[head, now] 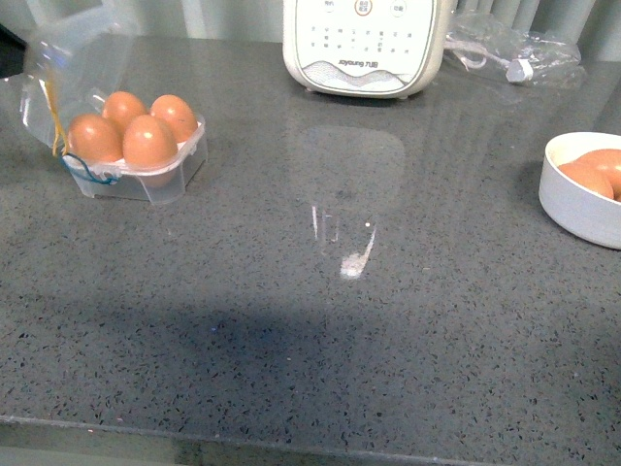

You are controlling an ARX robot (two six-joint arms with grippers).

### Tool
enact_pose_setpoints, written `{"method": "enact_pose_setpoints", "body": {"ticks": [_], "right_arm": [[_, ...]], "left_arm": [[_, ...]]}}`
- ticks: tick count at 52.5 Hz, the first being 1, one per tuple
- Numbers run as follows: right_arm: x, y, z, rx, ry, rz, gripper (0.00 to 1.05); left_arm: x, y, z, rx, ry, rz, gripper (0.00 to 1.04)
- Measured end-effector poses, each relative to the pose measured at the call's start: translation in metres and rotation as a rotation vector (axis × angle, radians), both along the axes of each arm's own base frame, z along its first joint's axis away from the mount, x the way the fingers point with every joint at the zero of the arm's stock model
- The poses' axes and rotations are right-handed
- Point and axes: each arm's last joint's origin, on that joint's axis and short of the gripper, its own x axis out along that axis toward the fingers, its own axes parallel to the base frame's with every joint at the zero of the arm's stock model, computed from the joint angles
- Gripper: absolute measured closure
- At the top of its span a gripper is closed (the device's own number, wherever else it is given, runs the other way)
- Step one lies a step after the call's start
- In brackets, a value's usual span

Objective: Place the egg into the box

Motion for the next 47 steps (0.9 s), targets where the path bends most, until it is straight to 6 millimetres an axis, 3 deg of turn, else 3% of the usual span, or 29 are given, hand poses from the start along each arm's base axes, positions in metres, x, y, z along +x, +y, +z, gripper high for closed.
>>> {"method": "enact_pose_setpoints", "body": {"ticks": [21, 33, 47], "right_arm": [[0.000, 0.000, 0.000, 0.000, 0.000, 0.000, 0.07], [0.000, 0.000, 0.000, 0.000, 0.000, 0.000, 0.07], [0.000, 0.000, 0.000, 0.000, 0.000, 0.000, 0.07]], "left_arm": [[-0.023, -0.083, 0.011, 0.024, -0.052, -0.198, 0.07], [-0.035, -0.097, 0.023, 0.113, -0.110, -0.240, 0.07], [-0.044, -0.107, 0.013, 0.290, -0.101, -0.285, 0.07]]}}
